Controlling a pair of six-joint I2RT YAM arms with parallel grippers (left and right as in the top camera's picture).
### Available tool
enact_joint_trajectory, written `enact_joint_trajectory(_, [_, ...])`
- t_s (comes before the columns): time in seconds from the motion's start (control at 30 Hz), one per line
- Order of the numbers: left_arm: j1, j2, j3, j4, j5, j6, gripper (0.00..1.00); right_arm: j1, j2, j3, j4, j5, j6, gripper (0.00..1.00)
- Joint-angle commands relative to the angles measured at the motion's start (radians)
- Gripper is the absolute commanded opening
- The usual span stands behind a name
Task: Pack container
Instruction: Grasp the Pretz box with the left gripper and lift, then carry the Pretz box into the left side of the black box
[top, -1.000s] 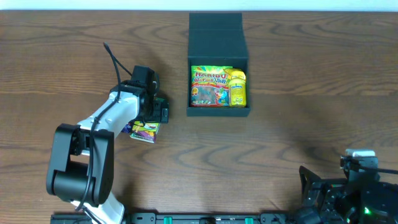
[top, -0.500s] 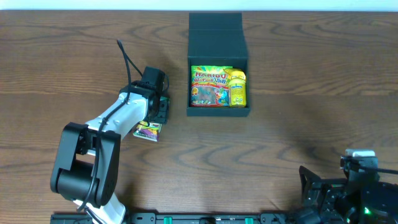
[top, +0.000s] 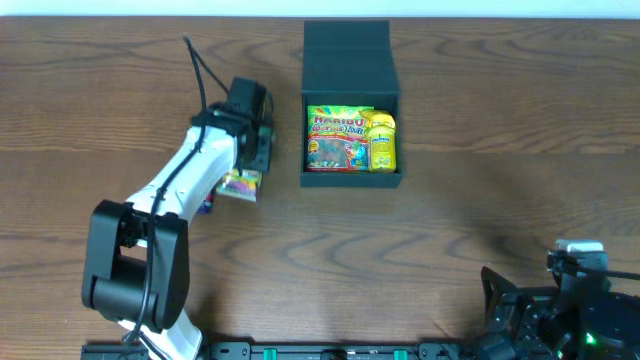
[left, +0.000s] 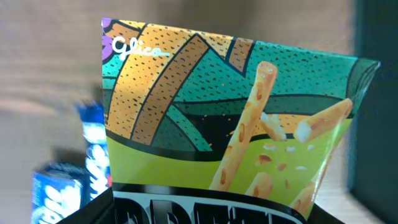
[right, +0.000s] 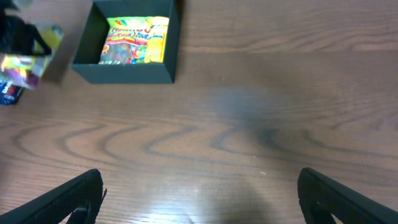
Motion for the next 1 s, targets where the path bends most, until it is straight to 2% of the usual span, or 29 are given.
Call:
enact_joint_trajectory(0.0, [-0.020,0.007,0.091,-0.016,0.008,-0.009,0.59,0.006,0.000,0.006,-0.001,0.007,0.010,0.99])
enact_joint_trajectory(0.2, [-0.094,0.007,0.181,0.034,0.070,-0.036,0.57,0.006,0.000,0.006,-0.001,0.008,0.010,0.99])
enact_joint_trajectory(0.33, [-0.162,0.008,0.193,0.132,0.083,-0.082,0.50,0.006,0.000,0.006,-0.001,0.008,0.010,0.99])
enact_joint_trajectory(0.5, [-0.220,0.056,0.232,0.197,0.129,-0.155,0.48,0.006,0.000,0.006,-0.001,0.008,0.010,0.99])
enact_joint_trajectory(0.6, [-0.243,0.127,0.306,0.168,0.142,-0.179,0.48,0.006,0.000,0.006,-0.001,0.007,0.010,0.99])
enact_joint_trajectory(0.77, [-0.274,0.251,0.470,0.027,0.138,-0.214,0.52,0.006,0.000,0.006,-0.001,0.007,0.010,0.99])
enact_joint_trajectory(0.97, [-0.277,0.286,0.497,-0.060,0.127,-0.279,0.52,0.006,0.000,0.006,-0.001,0.007,0.010,0.99])
